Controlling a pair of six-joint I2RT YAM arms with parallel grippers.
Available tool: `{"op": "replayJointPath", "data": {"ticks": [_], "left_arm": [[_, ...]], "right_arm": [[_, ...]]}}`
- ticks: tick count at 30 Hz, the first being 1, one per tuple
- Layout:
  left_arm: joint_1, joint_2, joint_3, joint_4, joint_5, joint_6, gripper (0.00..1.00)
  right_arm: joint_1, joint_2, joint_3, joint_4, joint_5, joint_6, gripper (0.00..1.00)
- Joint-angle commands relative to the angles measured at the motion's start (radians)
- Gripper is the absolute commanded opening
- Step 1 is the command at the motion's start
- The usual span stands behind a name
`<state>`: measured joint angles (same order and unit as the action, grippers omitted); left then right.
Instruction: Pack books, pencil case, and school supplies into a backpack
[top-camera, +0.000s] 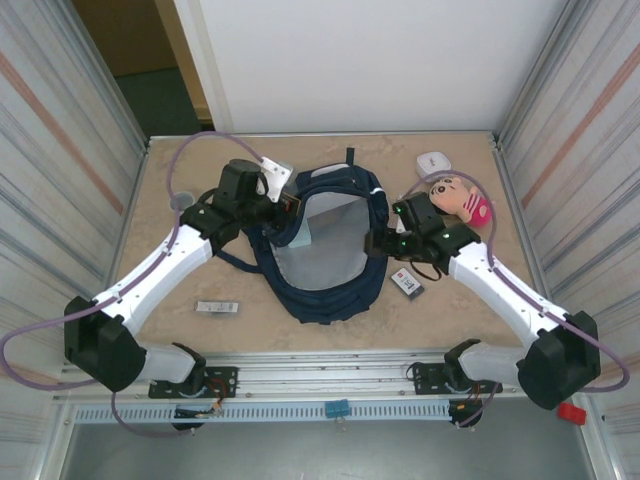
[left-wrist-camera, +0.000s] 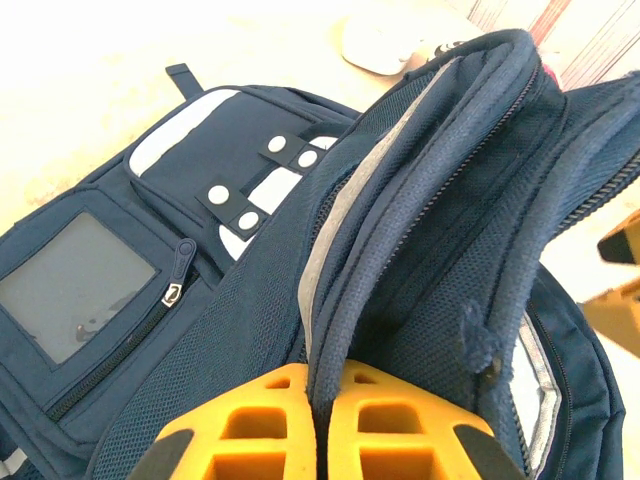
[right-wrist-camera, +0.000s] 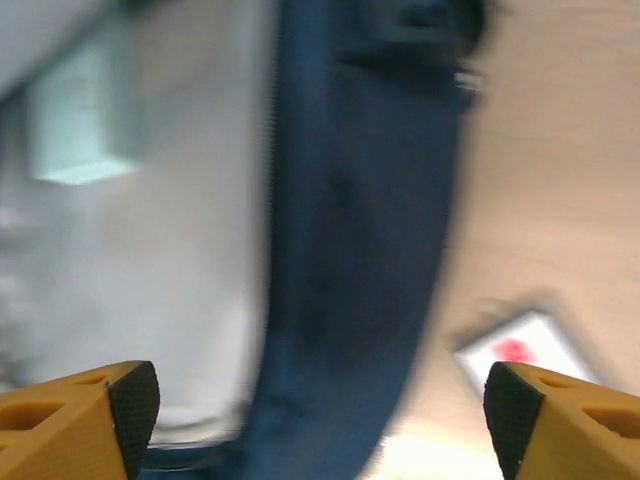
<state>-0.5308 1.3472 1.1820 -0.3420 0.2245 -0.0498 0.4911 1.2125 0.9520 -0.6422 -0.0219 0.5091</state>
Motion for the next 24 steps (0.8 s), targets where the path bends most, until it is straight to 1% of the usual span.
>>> {"op": "replayJointPath", "data": {"ticks": [1, 5, 10, 15, 18, 22, 24], "left_arm": [[0.023, -0.051, -0.013, 0.055, -0.019, -0.028, 0.00], [0.033, -0.063, -0.023, 0.047, -0.012, -0.026, 0.00], [0.058, -0.082, -0.040, 0.068, 0.010, -0.039, 0.00], [0.086, -0.081, -0.050, 0.084, 0.030, -0.049, 0.00], [0.108, -0.077, -0.050, 0.096, 0.049, -0.058, 0.00], [0.130, -0.072, -0.051, 0.100, 0.065, -0.065, 0.00], [0.133, -0.075, -0.051, 0.100, 0.067, -0.068, 0.00]], "right_arm": [[-0.057, 0.009, -0.072, -0.098, 0.103, -0.108, 0.89], [-0.119, 0.070, -0.126, 0.013, 0.051, -0.132, 0.92], [-0.152, 0.176, -0.100, 0.048, -0.011, -0.179, 0.94], [-0.171, 0.265, -0.084, 0.036, -0.027, -0.176, 0.94], [-0.208, 0.312, -0.079, 0.025, -0.076, -0.164, 0.93], [-0.224, 0.350, -0.090, -0.001, -0.120, -0.117, 0.91], [-0.222, 0.351, -0.097, -0.030, -0.148, -0.093, 0.88]]}}
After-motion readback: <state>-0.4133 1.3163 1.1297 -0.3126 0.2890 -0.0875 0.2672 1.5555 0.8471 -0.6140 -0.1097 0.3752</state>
